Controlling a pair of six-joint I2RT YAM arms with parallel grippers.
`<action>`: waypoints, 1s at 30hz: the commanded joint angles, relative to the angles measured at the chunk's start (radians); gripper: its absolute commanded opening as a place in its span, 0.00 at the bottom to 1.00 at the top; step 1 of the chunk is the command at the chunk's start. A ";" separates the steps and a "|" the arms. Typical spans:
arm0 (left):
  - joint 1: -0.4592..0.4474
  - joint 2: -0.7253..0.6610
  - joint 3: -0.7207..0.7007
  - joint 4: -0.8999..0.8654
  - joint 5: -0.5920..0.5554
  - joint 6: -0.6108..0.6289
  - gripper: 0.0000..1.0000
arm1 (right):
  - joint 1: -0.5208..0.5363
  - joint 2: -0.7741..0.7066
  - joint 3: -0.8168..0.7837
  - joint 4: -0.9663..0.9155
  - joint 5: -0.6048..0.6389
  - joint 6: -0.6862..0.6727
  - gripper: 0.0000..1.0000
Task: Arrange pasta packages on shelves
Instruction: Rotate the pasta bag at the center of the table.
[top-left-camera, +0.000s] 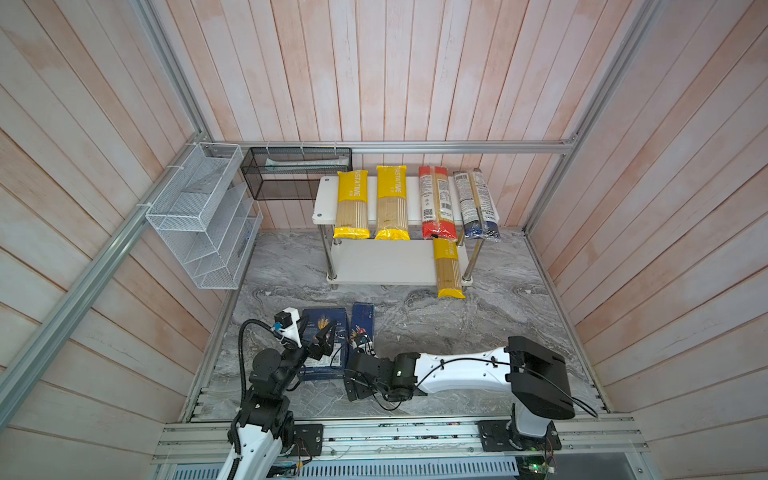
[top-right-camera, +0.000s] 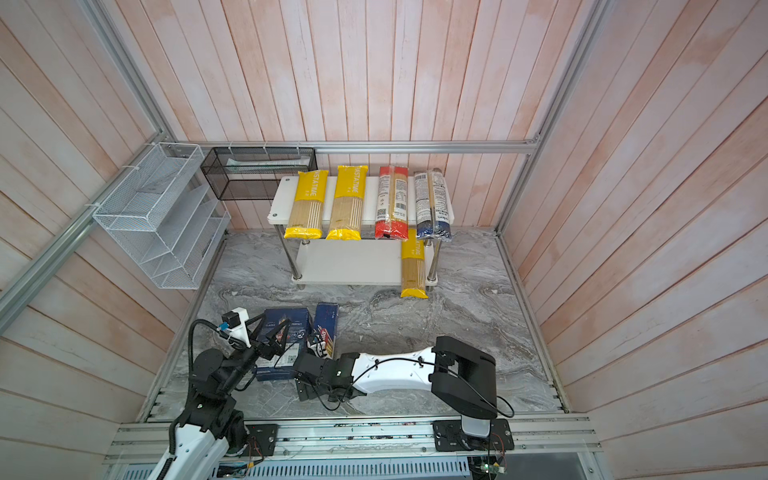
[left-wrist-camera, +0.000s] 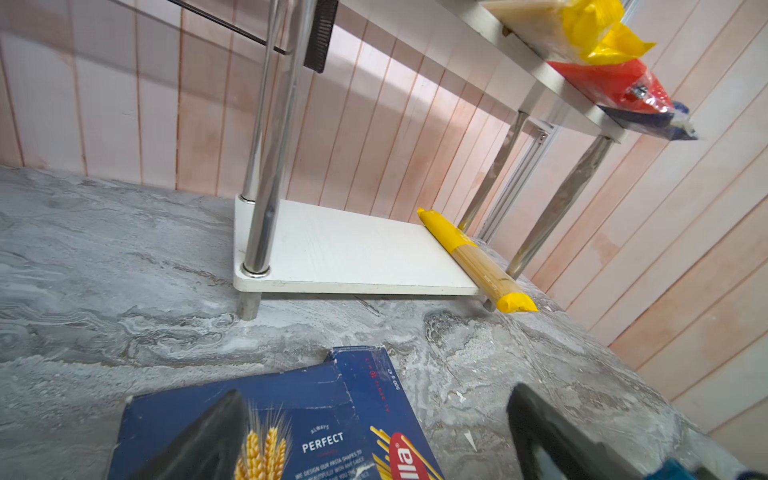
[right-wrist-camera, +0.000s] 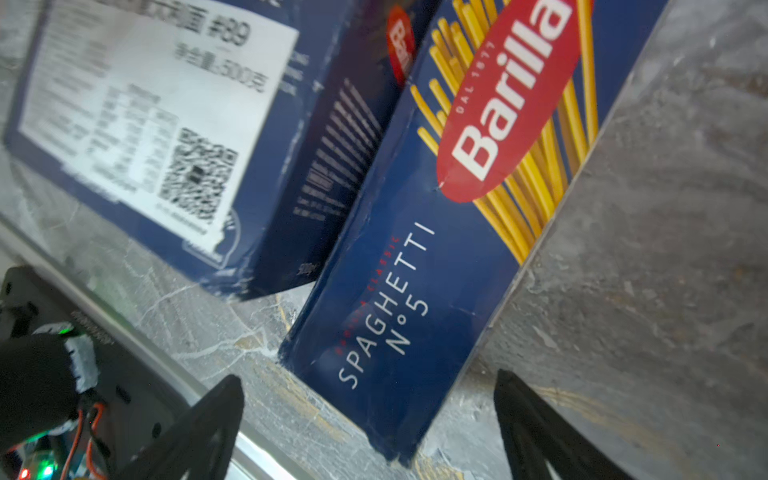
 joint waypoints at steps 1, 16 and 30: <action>0.034 -0.008 -0.020 -0.016 0.023 -0.033 1.00 | 0.015 0.058 0.071 -0.118 0.071 0.068 0.98; 0.049 -0.016 -0.024 -0.016 0.046 -0.037 1.00 | 0.029 0.143 0.143 -0.156 0.089 0.103 0.98; 0.050 -0.015 -0.026 -0.010 0.056 -0.032 1.00 | 0.010 0.086 0.034 -0.281 0.127 0.196 0.98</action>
